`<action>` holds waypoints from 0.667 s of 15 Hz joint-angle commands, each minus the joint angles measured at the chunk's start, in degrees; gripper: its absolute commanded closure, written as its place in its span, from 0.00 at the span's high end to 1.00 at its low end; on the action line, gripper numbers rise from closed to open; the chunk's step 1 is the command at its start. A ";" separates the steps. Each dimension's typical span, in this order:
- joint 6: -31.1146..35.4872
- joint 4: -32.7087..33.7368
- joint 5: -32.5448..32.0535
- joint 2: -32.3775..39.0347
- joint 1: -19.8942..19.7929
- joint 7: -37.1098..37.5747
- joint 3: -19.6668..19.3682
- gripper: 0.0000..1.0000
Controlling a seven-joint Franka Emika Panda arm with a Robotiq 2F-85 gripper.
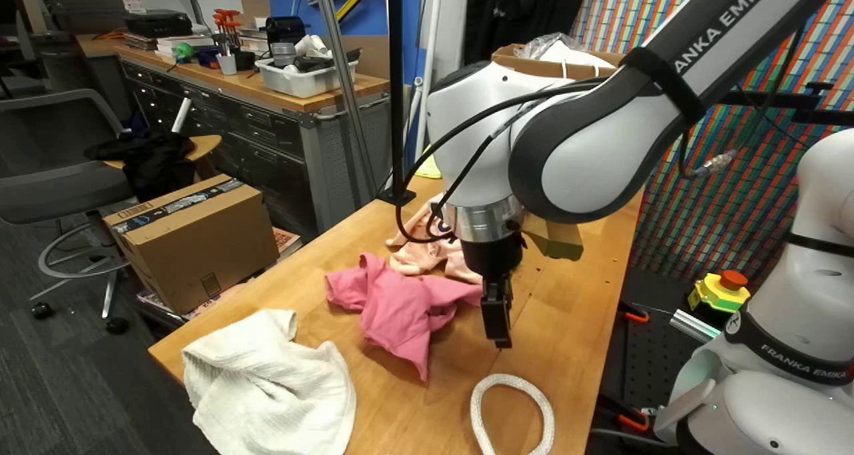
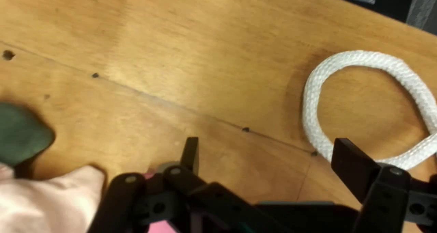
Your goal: Separate the clothes and ropes
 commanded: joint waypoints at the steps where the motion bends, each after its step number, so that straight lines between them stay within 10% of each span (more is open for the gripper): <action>1: 6.12 -0.97 -7.48 -3.77 -2.34 5.18 -0.85 1.00; 10: 24.42 -0.94 -32.19 -3.89 -10.82 26.29 -4.69 1.00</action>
